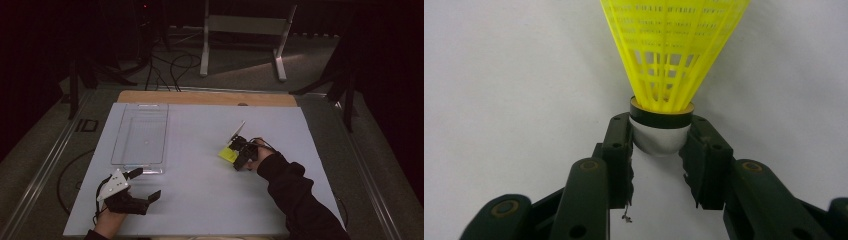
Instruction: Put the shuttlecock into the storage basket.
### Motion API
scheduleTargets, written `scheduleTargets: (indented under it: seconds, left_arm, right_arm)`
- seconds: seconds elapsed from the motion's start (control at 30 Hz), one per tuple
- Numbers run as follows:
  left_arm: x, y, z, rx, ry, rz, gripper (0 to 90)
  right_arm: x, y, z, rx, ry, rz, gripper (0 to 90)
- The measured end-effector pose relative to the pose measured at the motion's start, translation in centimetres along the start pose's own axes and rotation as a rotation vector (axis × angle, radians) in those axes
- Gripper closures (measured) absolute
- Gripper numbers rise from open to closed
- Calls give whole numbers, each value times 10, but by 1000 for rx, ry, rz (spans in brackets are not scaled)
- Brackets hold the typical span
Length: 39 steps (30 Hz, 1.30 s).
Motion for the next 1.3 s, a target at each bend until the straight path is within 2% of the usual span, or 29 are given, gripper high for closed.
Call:
scheduleTargets:
  seconds: [0.13,0.17,0.47,0.5,0.77,0.9,1.3]
  left_arm:
    - [0,0,0,-1,1,-1,3]
    - [0,0,0,-1,1,-1,3]
    - [0,1,-1,-4,-1,-3,4]
    - [0,1,-1,-7,-4,-4,3]
    - [0,1,-1,-6,-4,-4,4]
    - [1,1,-1,-9,-4,-7,3]
    - [1,1,-1,-11,-3,-5,3]
  right_arm:
    - [0,-2,0,1,-22,10,661]
    - [0,-3,-1,-2,-46,20,662]
    - [-2,-9,0,-11,-116,22,662]
    - [-3,-11,1,-10,-137,35,662]
    - [-8,-18,6,8,-191,78,661]
    - [-9,-21,8,15,-208,99,662]
    - [-16,-37,19,38,-260,116,662]
Point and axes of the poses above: each handheld gripper's, and its own axes: y roughly forward along the jaws, z roughly out of its top, x roughly to its right, the point moved 6 cm from there along y, roughly forward along the jaws, and after that the axes turned 14 degrees about x, right-handed, at the moved point
